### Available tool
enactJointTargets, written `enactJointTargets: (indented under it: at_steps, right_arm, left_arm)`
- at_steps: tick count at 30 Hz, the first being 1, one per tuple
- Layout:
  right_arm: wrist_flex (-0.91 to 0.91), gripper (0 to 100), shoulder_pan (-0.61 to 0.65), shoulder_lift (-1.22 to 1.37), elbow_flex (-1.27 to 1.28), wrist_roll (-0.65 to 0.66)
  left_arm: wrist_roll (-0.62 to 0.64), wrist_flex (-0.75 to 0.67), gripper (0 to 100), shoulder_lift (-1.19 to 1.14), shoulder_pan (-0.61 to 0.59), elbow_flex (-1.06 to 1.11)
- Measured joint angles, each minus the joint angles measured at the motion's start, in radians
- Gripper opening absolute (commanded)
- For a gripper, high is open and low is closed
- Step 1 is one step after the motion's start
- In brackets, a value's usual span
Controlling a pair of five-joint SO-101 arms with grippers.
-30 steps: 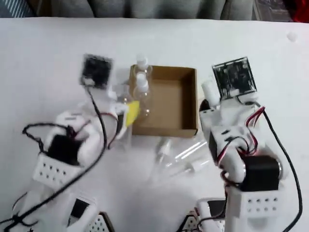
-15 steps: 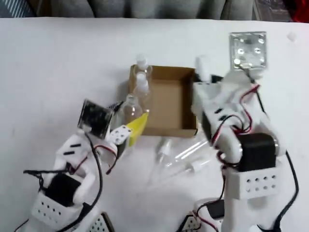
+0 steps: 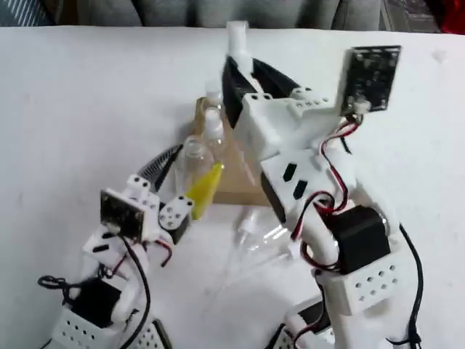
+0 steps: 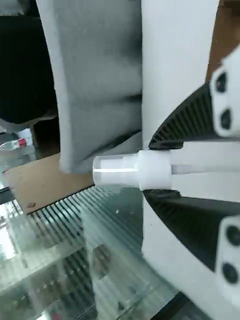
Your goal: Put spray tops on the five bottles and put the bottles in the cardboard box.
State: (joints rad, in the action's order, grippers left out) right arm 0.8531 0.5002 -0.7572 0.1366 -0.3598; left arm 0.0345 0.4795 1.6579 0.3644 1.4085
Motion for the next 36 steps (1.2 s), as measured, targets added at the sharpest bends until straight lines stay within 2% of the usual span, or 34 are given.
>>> enactJointTargets:
  at_steps: [5, 15, 20, 25, 30, 36]
  right_arm:
    - [-0.207, 1.6, 0.043, -0.052, 0.080, -0.054]
    - [-0.931, 1.6, 0.051, -0.172, 0.489, -0.060]
    - [-0.994, 1.6, 0.052, -0.180, 0.520, -0.060]
    - [-1.062, 1.6, 0.118, -0.180, 0.535, -0.060]
    - [-1.135, 1.6, 0.164, -0.172, 0.572, -0.060]
    - [-1.215, 1.6, 0.161, -0.109, 0.631, -0.060]
  left_arm:
    - [0.000, -0.008, 2, 0.109, -0.002, 0.044]
    - [0.000, -0.009, 2, 0.149, -0.002, 0.049]
    - [-0.003, -0.009, 2, 0.152, -0.002, 0.087]
    - [-0.003, -0.009, 2, 0.152, 0.000, 0.095]
    - [-0.003, -0.103, 2, 0.152, 0.000, 0.158]
    - [-0.003, -0.172, 2, 0.152, -0.002, 0.198]
